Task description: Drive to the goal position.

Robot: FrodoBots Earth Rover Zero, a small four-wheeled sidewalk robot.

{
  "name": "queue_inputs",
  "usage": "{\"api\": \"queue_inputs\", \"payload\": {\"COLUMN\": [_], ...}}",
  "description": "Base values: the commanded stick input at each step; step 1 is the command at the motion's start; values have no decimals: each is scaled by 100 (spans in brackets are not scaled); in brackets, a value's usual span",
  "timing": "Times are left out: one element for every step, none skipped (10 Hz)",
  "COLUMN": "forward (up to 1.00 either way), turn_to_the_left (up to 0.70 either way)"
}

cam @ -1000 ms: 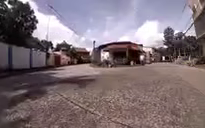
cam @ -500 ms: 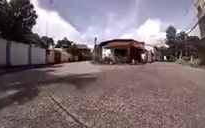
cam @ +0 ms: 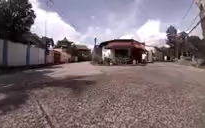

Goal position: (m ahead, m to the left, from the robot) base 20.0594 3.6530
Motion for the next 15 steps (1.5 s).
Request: {"api": "queue_inputs", "payload": {"forward": [70,70,70,70,70,70,70,70,70,70,70,70,70,70,70], "turn_to_the_left": [0,0,0,0,0,0,0,0,0,0,0,0,0,0,0]}}
